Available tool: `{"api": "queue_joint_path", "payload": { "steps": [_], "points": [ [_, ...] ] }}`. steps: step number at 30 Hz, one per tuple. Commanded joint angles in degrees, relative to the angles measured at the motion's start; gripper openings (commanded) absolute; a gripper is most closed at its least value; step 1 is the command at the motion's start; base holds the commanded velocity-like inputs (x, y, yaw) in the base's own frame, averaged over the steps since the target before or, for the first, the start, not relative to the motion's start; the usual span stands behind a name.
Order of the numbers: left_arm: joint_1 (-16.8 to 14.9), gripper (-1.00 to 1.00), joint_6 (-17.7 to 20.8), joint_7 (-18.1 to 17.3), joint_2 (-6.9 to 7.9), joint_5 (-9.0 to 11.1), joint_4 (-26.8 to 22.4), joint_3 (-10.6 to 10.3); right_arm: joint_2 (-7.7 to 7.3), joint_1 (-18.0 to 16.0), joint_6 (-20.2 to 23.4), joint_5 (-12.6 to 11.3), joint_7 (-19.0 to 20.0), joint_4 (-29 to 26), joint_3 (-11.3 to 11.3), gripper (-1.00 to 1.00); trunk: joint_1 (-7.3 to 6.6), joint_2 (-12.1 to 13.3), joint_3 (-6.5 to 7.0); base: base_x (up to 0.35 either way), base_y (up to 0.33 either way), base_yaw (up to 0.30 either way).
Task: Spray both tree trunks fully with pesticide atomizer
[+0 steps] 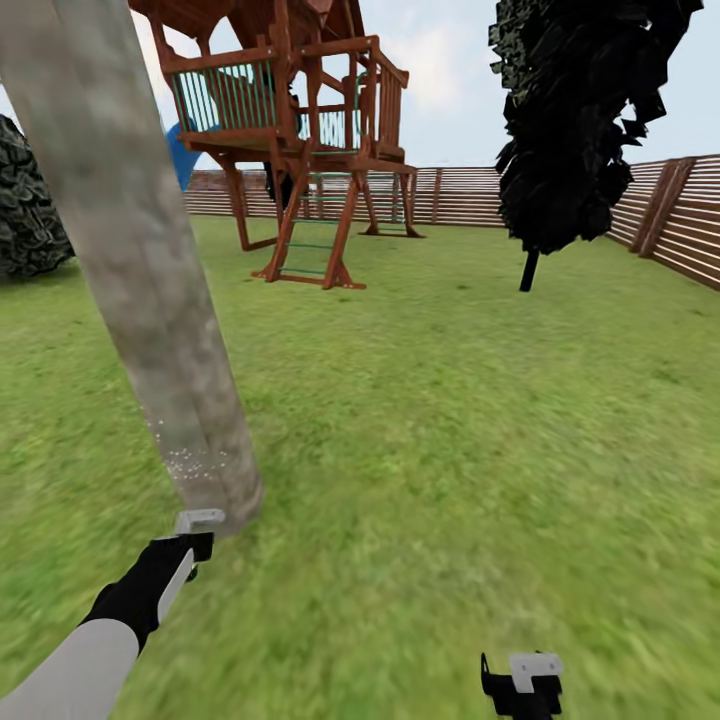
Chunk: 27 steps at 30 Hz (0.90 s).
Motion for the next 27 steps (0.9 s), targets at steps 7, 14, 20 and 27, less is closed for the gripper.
{"api": "queue_joint_path", "payload": {
  "steps": [7,14,20,27],
  "points": [
    [0.0,-1.0,-0.11,-3.96,0.03,-0.72,-0.09,-0.01,0.03,0.0,0.0,0.0,0.0,0.0,-0.03,1.0,0.0,0.0,0.0,0.239,-0.17,0.187],
    [0.0,-1.0,-0.19,-3.81,-0.1,-0.74,-0.09,0.0,0.0,0.0,0.0,0.0,0.0,0.0,-0.03,1.0,0.0,0.0,0.0,0.199,-0.211,0.169],
    [0.0,-1.0,-0.2,-3.78,-0.14,-0.74,-0.09,0.0,-0.02,0.0,0.0,0.0,0.0,0.0,-0.03,1.0,0.0,0.0,0.0,0.025,-0.27,0.073],
    [0.0,-1.0,-0.2,-3.78,0.01,-0.74,-0.09,0.13,0.02,0.0,0.0,0.0,0.0,0.0,-0.03,1.0,0.0,0.0,0.0,0.0,-0.275,0.166]
  ]
}}
